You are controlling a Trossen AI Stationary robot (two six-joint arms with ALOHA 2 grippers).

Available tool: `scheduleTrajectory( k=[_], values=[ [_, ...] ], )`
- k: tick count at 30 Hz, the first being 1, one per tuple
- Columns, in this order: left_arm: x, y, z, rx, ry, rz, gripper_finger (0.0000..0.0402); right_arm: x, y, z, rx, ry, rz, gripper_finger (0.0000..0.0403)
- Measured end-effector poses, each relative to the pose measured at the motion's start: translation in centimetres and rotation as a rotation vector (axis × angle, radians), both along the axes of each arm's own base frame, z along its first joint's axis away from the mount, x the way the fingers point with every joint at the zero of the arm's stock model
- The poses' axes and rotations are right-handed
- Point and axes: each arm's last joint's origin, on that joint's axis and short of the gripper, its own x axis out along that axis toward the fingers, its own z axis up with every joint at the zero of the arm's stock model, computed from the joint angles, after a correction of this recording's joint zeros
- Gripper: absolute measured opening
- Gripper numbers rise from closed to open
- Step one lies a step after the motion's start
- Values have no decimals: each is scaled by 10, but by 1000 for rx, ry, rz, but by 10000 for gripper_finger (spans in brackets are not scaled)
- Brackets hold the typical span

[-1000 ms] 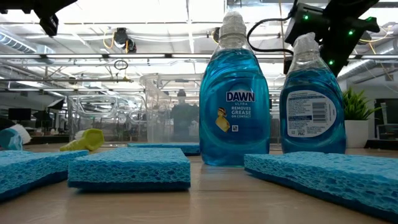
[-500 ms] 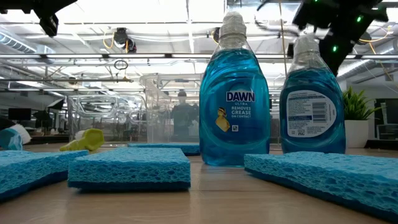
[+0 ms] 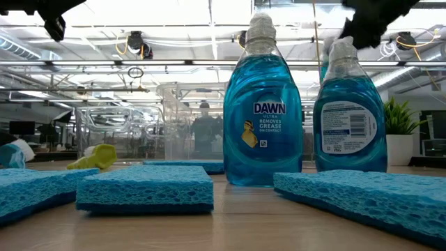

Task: Pick & Place Kitchen Sink Supplies
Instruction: Put the blue dish soap into the right transparent bin

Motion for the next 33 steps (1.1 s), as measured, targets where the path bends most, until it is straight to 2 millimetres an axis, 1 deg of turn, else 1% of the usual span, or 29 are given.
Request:
scheduleTrajectory(
  k=[4,10,15,20,27,30,33],
  values=[
    [0,0,0,0,0,0,77,-10,6,19,61,-203,163,121],
    [0,0,0,0,0,0,77,-27,13,40,104,-437,377,121],
    [0,0,0,5,1,1,77,-35,19,55,112,-580,561,121],
    [0,0,0,5,1,0,77,-36,23,64,134,-669,698,121],
    [0,0,0,8,2,1,77,-33,22,63,143,-658,675,121],
    [0,0,0,9,2,1,77,-25,19,60,162,-645,575,121],
    [0,0,0,9,2,1,77,-11,15,55,164,-607,455,121]
  ],
)
